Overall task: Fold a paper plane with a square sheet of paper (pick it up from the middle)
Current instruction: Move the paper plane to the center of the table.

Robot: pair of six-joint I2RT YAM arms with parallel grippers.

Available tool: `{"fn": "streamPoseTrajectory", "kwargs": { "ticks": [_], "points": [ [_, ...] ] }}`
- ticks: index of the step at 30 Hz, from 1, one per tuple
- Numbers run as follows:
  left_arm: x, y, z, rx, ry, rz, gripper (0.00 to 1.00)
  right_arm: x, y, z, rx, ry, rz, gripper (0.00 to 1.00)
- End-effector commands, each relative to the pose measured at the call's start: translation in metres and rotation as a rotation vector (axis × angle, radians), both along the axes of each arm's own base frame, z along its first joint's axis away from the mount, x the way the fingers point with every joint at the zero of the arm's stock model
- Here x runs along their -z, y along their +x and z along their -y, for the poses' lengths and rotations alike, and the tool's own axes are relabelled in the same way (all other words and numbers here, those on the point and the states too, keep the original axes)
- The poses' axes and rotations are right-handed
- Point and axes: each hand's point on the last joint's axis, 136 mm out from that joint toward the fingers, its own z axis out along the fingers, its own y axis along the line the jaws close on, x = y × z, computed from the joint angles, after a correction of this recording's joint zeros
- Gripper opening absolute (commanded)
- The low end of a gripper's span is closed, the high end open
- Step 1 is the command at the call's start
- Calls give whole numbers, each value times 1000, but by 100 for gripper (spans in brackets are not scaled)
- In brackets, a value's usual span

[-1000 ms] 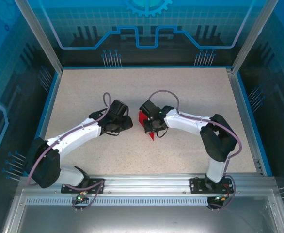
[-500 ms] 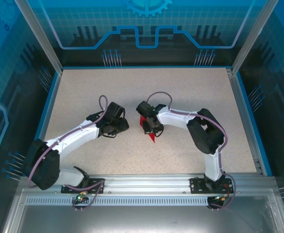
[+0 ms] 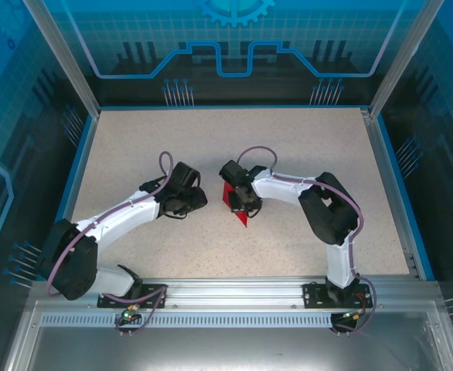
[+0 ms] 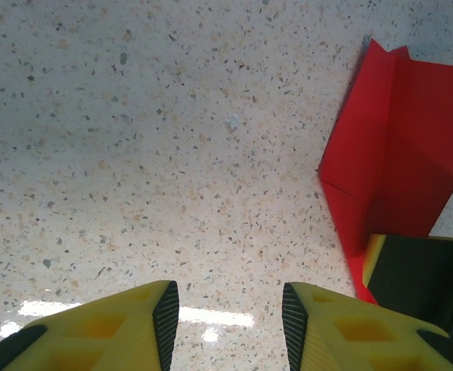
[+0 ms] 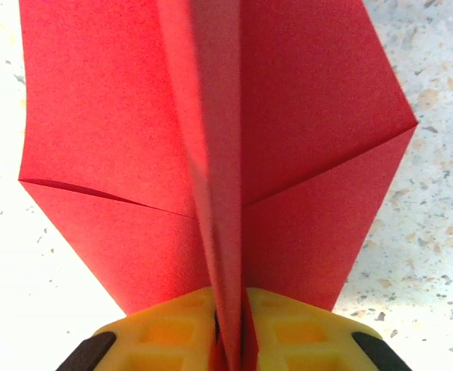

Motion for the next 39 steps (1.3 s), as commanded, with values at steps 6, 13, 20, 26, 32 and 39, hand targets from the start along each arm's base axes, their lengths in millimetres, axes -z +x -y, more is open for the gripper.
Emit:
{"fn": "streamPoseTrajectory", "kwargs": {
  "ticks": [6, 13, 20, 26, 32, 39],
  "points": [
    [1, 2, 3, -6, -33, -8, 43, -13, 1, 6, 48, 35, 24, 17],
    [3, 0, 3, 1, -30, -12, 43, 26, -9, 14, 104, -22, -53, 21],
    [3, 1, 3, 3, -31, -15, 43, 21, -8, 15, 123, -11, -46, 21],
    [-2, 3, 5, 16, -31, 6, 43, -26, 5, 3, 119, 96, 49, 29],
    [-6, 4, 5, 24, -30, 18, 43, -71, 5, -2, 83, 193, 131, 42],
    [-13, 7, 6, 37, -27, 42, 44, -125, 2, 36, 116, 164, 311, 54]
  ]
}}
